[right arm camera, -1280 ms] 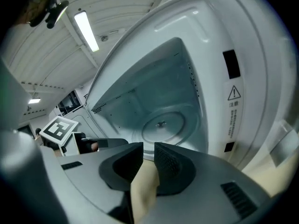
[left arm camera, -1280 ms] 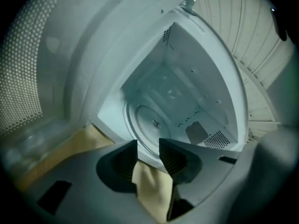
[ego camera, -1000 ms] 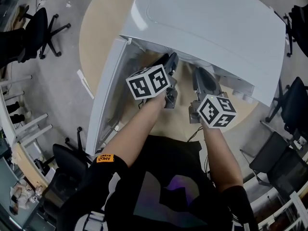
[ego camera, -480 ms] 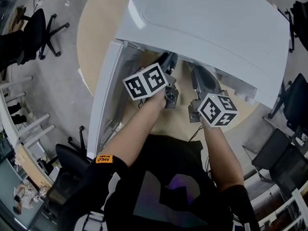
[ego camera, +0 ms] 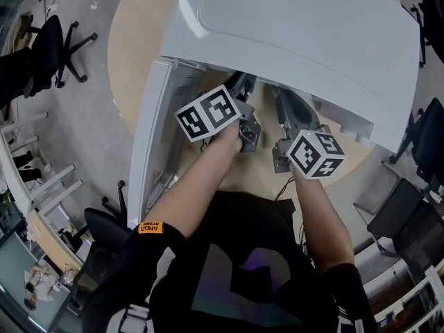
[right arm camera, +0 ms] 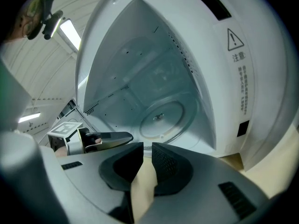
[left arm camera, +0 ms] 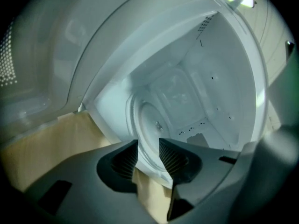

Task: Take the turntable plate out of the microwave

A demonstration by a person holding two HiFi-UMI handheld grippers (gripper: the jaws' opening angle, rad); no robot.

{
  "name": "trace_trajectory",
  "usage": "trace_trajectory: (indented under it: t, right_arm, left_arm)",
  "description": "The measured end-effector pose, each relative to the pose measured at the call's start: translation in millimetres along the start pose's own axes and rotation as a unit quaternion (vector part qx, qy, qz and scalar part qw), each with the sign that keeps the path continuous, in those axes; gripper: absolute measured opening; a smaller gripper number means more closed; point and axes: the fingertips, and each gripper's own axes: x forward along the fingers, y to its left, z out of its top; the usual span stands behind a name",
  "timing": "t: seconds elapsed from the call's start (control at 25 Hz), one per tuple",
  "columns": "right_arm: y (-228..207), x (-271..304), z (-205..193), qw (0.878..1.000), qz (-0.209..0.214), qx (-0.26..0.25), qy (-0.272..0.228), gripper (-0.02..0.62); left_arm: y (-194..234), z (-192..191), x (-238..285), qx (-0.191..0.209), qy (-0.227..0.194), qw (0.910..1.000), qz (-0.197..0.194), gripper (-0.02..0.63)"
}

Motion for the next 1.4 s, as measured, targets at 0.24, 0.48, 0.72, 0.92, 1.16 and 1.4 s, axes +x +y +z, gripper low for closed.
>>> trace_trajectory:
  t: [0.24,0.48,0.72,0.92,1.16,1.4]
  right_arm:
    - [4,4,-1,1.0,0.018,0.024,0.001,0.063]
    - [3,13,-5,0.999,0.024,0.045,0.009,0.064]
    - [-1,18,-8,0.994,0.029,0.104,0.007,0.064]
    - [-11,23,-11,0.99,0.017,0.143,0.008,0.064]
    - [-12,31,-9,0.978,0.029,0.207,-0.002,0.064]
    - [-12,32,-3,0.965,0.036,0.259,-0.022,0.064]
  left_arm:
    - [5,7,-2,-0.022,-0.016,0.9995,0.019,0.168]
    - [9,7,-3,-0.025,-0.023,0.9988,0.034,0.109]
    - [7,8,-6,-0.023,-0.032,0.9986,0.034,0.101]
    - [4,10,-7,-0.026,-0.042,0.9982,0.034,0.101]
    - [3,11,-8,-0.028,-0.044,0.9981,0.032,0.101]
    - [1,10,-7,-0.026,-0.043,0.9984,0.024,0.101]
